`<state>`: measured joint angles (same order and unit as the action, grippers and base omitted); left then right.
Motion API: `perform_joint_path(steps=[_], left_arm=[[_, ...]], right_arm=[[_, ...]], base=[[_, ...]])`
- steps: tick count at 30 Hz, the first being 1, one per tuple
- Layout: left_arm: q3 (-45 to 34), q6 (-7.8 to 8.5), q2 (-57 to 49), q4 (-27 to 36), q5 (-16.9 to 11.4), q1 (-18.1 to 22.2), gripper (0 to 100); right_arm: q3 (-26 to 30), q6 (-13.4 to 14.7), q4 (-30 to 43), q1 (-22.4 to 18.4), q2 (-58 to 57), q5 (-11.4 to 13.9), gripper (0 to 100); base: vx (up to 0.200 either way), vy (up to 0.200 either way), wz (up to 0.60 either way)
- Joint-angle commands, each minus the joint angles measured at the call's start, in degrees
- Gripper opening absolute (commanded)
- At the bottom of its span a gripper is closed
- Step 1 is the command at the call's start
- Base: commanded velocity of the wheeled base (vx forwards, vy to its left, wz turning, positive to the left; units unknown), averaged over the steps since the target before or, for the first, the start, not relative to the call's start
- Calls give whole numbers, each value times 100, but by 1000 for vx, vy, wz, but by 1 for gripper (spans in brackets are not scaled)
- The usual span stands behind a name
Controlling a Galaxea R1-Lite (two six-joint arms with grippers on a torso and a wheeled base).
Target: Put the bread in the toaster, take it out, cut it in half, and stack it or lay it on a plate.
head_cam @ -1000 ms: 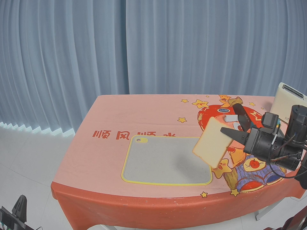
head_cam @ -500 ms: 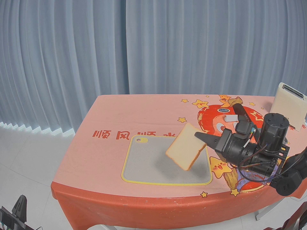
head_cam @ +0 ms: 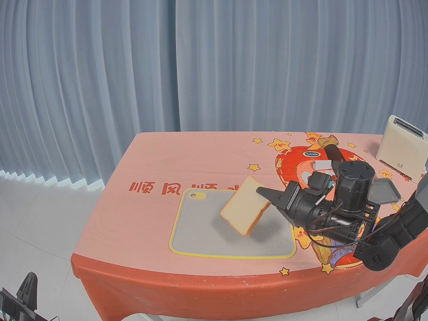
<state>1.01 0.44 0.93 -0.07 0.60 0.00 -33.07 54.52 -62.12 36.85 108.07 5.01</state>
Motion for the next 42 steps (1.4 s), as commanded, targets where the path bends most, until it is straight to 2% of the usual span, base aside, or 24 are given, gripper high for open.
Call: perform_joint_path(steps=[1, 7, 11, 14, 28, 29, 34, 36, 42], left_arm=[[-101, 0, -93, -1, 2, 0, 0], [-101, 0, -93, -1, 2, 0, 0], [-101, 0, -93, -1, 2, 0, 0], [-101, 0, -93, -1, 2, 0, 0], [-101, 0, -93, -1, 2, 0, 0], [-101, 0, -93, -1, 2, 0, 0], [-101, 0, -93, -1, 2, -9, 0], [-101, 0, -93, -1, 2, 0, 0], [-101, 0, -93, -1, 2, 0, 0]], right_arm=[[-252, -2, -2, -29, 355, -53, 0], [-446, -2, -2, -55, 654, -88, 0], [-534, 68, -274, -82, 839, -149, 0], [-525, 156, -503, -82, 953, -229, 0], [-472, 147, -520, -55, 1067, -308, 0], [-472, 147, -520, -55, 1067, -308, 100], [-472, 121, -476, -3, 1058, -431, 100], [-490, 24, -432, 129, 997, -791, 100], [-490, -275, -265, 191, 988, -1072, 100]], base=[[0, 0, 0], [0, 0, 0], [0, 0, 0], [0, 0, 0], [0, 0, 0], [0, 0, 0], [0, 0, 0], [0, 0, 0], [0, 0, 0]])
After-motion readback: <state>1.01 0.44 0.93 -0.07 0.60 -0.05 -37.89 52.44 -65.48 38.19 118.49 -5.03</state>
